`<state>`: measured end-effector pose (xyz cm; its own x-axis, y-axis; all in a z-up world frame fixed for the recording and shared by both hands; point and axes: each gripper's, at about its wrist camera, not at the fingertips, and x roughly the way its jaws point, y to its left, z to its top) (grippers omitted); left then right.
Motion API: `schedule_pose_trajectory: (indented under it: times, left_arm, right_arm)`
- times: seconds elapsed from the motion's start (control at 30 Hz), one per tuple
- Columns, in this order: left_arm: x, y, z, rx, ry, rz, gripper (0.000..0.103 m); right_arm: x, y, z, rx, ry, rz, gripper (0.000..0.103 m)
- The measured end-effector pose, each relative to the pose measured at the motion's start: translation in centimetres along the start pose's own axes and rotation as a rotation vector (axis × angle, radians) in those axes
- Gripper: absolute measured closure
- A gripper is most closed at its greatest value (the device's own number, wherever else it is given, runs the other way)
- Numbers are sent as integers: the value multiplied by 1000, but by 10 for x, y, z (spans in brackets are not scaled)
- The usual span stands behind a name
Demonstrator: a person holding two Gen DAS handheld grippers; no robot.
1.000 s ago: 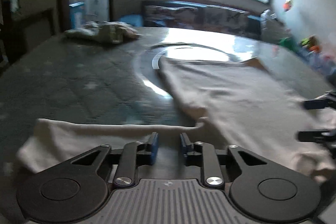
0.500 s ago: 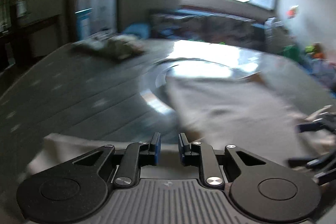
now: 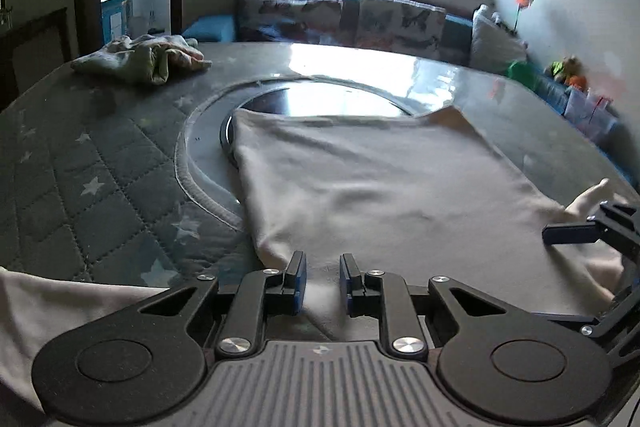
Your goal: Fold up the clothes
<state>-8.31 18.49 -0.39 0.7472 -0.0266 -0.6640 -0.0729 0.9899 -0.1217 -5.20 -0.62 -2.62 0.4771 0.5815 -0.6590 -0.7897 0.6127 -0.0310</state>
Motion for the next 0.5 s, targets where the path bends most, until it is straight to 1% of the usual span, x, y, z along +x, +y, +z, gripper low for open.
schedule_pose_trajectory:
  times: [0.13, 0.27, 0.3, 0.4, 0.5]
  left_arm:
    - [-10, -4, 5, 3, -47, -12, 78]
    - [5, 0, 4, -4, 1, -1, 79]
    - [4, 1, 2, 3, -11, -6, 78]
    - [-6, 8, 2, -16, -17, 3, 78]
    - [-27, 20, -5, -12, -53, 80, 69]
  right_arm:
    - [-1, 2, 0, -12, 2, -6, 8]
    - [-1, 3, 0, -9, 2, -10, 7]
    - [-1, 3, 0, -10, 2, -11, 7]
    - [-1, 3, 0, -9, 3, -15, 7]
    - [-2, 5, 0, -14, 4, -17, 6]
